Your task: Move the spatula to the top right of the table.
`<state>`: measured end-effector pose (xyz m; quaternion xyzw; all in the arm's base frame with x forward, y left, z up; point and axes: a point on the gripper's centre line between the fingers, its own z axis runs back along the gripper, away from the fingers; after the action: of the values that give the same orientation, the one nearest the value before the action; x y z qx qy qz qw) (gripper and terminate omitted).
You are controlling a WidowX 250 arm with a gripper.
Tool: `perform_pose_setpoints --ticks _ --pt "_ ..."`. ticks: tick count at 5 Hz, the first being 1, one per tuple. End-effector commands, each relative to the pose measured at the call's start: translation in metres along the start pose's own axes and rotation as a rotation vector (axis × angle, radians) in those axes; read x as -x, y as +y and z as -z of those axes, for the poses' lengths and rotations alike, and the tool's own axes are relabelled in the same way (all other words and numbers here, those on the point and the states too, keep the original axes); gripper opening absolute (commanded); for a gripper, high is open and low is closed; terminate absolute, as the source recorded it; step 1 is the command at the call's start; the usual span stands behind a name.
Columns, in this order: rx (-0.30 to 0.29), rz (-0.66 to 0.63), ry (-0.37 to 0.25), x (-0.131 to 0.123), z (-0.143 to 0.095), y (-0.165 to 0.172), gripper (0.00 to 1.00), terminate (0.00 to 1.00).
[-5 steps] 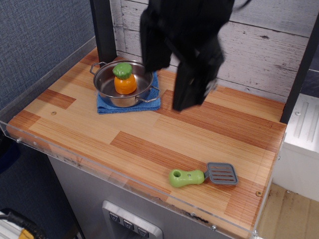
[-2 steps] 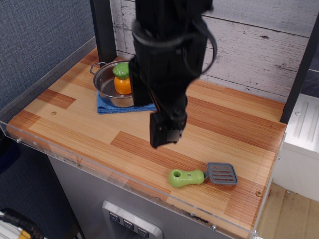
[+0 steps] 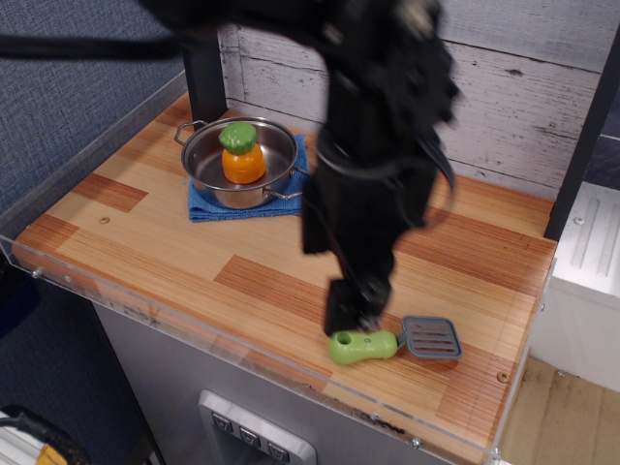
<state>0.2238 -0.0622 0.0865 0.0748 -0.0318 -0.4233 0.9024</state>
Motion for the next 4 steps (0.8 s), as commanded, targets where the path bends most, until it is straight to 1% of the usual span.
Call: perform_pose_setpoints --ticks 1,2,3,4 --pt "0.025 0.090 -0.071 -0.029 0.016 -0.009 1.00 0.00" --pt "0.044 0.092 -0.084 -0.029 0.027 -0.008 1.00 0.00" --pt "0.036 0.088 -0.066 -0.029 0.036 -0.001 1.00 0.00" --pt "0.059 0.065 -0.077 -0.028 0.045 0.004 1.00 0.00"
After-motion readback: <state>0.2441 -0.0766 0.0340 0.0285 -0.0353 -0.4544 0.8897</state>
